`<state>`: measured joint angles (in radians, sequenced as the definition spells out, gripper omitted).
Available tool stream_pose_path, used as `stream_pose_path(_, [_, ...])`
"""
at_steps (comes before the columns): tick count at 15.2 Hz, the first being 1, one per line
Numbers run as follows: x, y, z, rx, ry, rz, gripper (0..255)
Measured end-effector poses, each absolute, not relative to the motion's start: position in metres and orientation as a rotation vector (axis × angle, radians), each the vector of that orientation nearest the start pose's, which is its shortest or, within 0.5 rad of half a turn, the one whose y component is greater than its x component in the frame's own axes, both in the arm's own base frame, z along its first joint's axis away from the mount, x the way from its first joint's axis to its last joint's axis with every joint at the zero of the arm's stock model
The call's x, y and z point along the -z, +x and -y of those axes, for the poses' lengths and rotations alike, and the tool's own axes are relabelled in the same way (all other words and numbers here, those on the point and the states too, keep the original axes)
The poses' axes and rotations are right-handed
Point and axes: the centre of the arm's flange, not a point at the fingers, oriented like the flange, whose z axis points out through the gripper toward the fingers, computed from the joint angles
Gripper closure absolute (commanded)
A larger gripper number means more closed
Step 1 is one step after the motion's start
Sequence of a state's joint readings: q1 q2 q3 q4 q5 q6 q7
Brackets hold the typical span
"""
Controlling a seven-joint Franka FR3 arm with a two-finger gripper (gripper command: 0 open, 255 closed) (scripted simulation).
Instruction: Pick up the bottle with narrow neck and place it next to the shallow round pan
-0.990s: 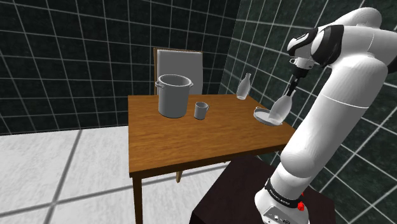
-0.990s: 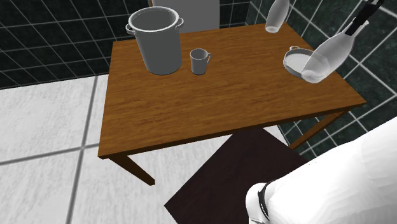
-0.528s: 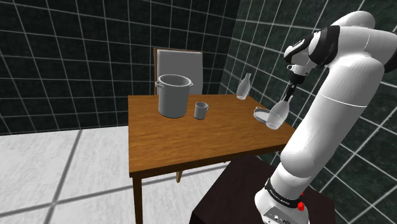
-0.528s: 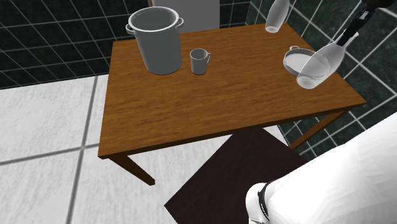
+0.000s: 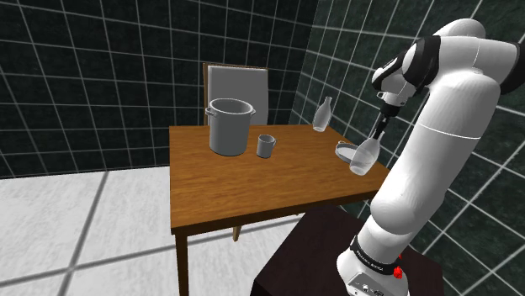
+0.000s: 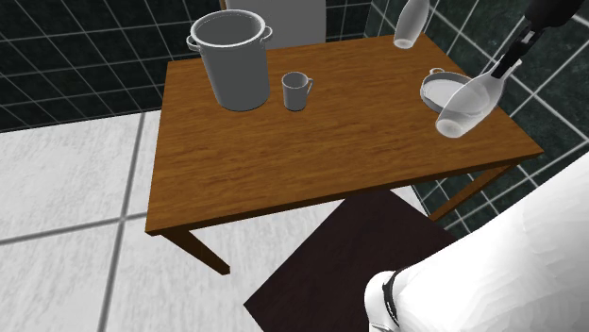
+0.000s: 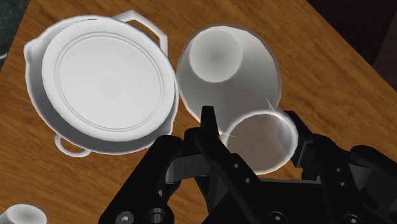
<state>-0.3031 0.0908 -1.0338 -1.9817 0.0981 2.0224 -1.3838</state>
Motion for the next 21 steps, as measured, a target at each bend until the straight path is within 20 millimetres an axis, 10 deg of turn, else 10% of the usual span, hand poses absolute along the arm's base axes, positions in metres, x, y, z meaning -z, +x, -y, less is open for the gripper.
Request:
stream_pose_path(3, [-0.441, 0.146, 0.547, 0.014, -3.135, 0.009, 255])
stream_pose_path(4, [-0.441, 0.146, 0.547, 0.014, -3.135, 0.009, 0])
stream_pose_path(21, [-0.491, 0.145, 0.547, 0.015, -3.136, 0.009, 0])
